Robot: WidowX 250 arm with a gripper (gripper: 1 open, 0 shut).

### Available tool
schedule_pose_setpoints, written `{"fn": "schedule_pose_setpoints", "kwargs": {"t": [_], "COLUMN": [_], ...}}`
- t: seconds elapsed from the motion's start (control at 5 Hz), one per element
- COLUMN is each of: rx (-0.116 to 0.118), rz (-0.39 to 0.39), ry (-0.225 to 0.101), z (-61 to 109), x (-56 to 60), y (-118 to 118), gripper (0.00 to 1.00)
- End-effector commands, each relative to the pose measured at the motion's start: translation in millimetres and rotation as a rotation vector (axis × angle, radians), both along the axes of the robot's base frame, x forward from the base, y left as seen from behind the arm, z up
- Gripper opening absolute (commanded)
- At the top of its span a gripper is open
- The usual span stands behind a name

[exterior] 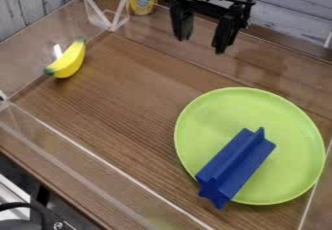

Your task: Put the banana in the green plate

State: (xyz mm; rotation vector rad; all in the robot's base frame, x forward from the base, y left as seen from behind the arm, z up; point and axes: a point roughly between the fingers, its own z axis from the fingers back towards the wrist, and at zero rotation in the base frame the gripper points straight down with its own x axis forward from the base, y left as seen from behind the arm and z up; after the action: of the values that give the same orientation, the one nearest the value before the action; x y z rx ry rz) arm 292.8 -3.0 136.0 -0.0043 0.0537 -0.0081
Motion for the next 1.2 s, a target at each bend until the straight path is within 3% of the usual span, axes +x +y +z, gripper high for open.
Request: {"fn": "schedule_pose_setpoints", "kwargs": {"t": [0.0, 0.2, 0.4, 1.0], "rx": [0.004, 0.010, 0.022, 0.068], "rz": [-0.001, 0.004, 0.022, 0.066], "ry": [0.020, 0.033, 0.015, -0.096], "z": [-6.2, -10.7, -7.4, -1.2], "x": [-3.2, -8.0, -16.8, -51.4], "y": [4, 15, 41, 155], "gripper": [1.00, 1.00, 1.00, 1.00]}}
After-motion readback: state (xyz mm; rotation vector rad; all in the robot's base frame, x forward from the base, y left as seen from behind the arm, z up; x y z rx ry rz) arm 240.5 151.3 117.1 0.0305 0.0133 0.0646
